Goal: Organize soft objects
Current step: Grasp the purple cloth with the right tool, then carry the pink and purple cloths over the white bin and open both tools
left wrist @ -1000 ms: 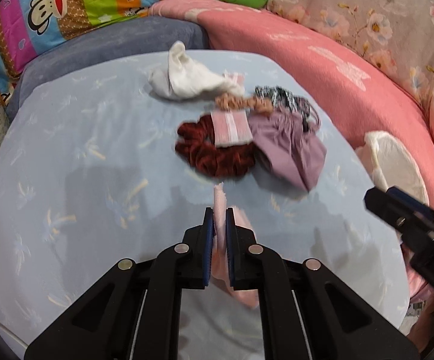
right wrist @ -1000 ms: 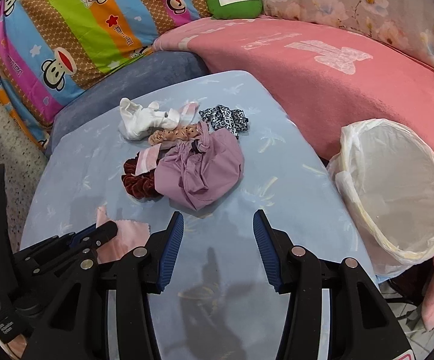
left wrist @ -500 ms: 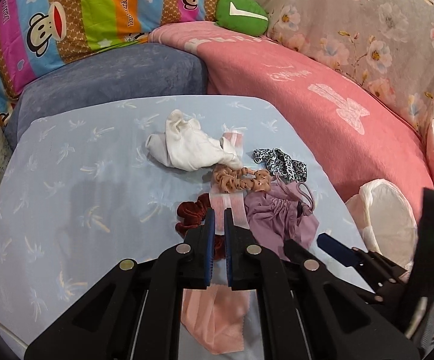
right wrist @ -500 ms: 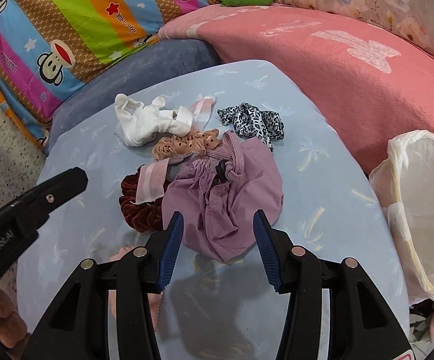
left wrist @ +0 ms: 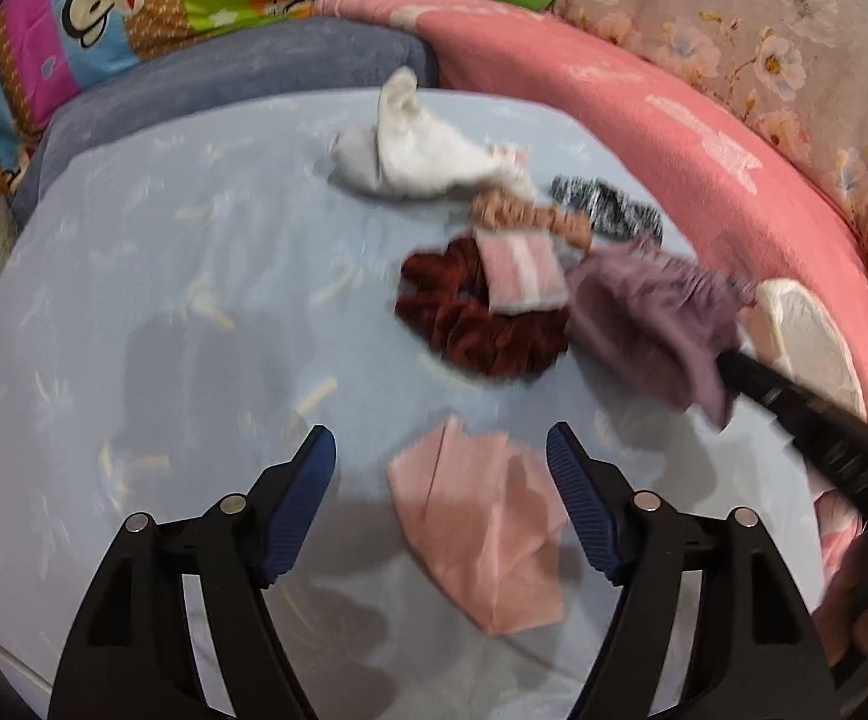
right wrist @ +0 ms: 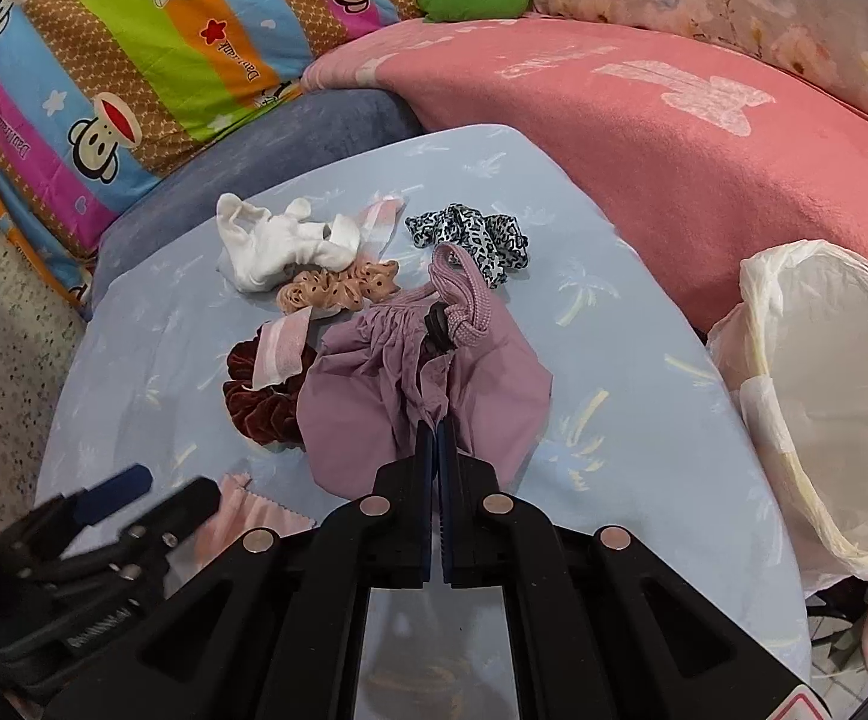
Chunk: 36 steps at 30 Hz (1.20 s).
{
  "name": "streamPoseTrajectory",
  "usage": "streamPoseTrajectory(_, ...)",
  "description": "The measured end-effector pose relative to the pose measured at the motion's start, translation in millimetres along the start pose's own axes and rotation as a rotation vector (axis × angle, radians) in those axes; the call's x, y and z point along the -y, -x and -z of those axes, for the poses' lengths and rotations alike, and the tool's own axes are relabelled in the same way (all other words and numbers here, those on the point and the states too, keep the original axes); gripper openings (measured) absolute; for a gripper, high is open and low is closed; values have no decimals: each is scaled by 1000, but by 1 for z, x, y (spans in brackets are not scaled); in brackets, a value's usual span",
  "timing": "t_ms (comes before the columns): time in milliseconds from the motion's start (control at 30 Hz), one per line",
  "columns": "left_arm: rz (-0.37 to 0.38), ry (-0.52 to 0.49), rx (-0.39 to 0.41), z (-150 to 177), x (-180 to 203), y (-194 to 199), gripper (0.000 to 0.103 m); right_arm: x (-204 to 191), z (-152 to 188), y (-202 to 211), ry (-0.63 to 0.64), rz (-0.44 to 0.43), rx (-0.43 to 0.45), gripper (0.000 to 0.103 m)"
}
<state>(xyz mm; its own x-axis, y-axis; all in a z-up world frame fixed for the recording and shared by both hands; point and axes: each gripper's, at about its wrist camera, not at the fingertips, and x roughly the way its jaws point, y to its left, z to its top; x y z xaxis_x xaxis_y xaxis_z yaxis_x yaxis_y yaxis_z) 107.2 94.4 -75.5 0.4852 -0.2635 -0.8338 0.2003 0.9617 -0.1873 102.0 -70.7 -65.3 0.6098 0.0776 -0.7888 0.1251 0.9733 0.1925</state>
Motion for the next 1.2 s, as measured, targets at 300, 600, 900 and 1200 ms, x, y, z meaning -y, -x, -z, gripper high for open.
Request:
streamPoseTrajectory(300,-9,-9,-37,27,8,-6,40,-1,6,27,-4,-21,27,2)
streamPoseTrajectory(600,34,-8,-12,17,16,10,4,6,5,51,-15,-25,72,2)
streamPoseTrajectory(900,70,-60,91,-15,51,37,4,22,-10,82,-36,-22,145,2)
streamPoseTrajectory(1200,123,-138,160,-47,104,45,4,59,-28,113,-75,15,223,2)
